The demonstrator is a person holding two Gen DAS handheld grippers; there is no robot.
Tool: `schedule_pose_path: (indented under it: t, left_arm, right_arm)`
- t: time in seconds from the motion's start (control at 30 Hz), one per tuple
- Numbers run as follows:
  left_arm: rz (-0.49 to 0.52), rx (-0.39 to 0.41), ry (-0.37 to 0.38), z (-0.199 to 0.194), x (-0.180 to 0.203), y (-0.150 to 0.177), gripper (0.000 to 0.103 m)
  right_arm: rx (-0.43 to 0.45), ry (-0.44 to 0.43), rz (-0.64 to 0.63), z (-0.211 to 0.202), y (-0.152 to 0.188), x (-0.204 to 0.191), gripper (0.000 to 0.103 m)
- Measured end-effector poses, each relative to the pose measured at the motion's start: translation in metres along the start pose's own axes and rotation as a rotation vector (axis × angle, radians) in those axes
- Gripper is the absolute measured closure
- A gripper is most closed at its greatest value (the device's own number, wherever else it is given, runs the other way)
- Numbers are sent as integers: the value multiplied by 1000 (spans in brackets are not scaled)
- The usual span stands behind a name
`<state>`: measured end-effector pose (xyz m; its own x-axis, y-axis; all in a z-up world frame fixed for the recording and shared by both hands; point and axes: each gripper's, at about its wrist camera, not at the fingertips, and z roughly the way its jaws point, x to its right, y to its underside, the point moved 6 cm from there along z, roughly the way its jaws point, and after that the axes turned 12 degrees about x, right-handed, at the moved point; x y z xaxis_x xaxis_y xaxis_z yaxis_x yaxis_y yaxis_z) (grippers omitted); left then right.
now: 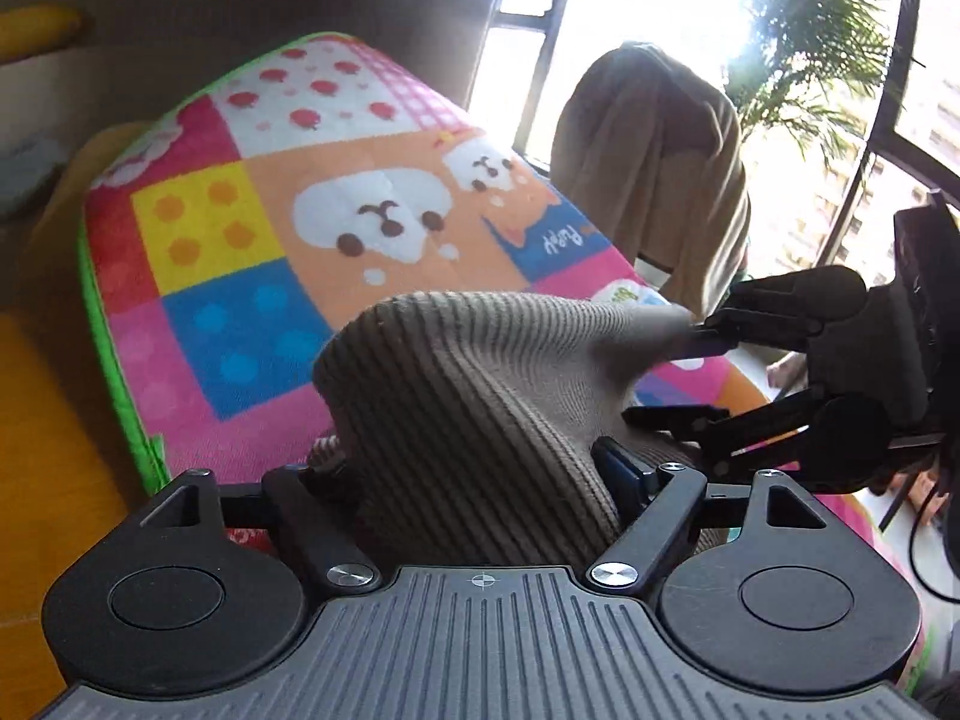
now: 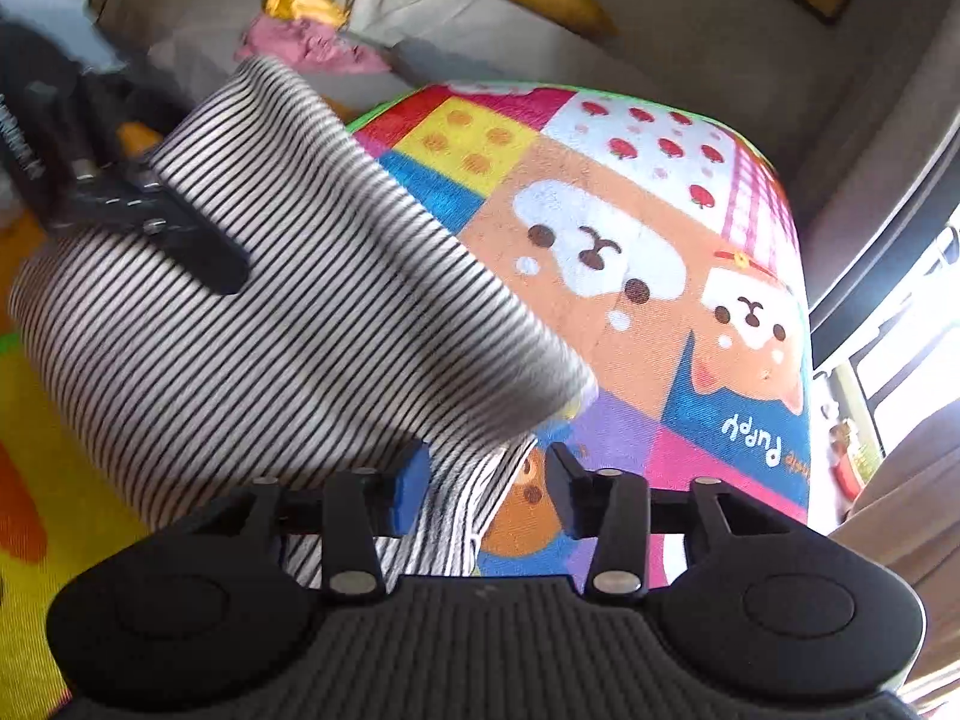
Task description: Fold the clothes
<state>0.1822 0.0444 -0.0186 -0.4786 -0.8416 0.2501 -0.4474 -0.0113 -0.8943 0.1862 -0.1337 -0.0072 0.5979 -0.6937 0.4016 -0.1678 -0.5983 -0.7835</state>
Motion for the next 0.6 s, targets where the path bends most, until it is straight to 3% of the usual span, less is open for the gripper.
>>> schedule_pose_path:
  t: [0.17,0.27,0.33,0.37,0.43,0.5,0.6]
  left_arm:
    - [-46,0,1,-9,-10,5,15]
    - [-175,8,64,-2,-14,4,23]
    - [-251,25,110,0,-10,1,22]
    - [-248,34,111,2,-6,-1,23]
    - [-126,56,69,4,8,-2,38]
    - [-18,74,65,2,24,-2,45]
    - [50,84,107,-5,40,-2,52]
  right_arm:
    - [56,32,152,13,-12,31,55]
    - [64,-86,423,25,-10,46,55]
    - [90,-128,547,27,-5,52,55]
    - [107,-142,608,28,0,57,54]
    - [149,-180,759,26,13,69,49]
    - [198,-252,889,20,25,75,31]
    - [251,-327,920,1,34,70,28]
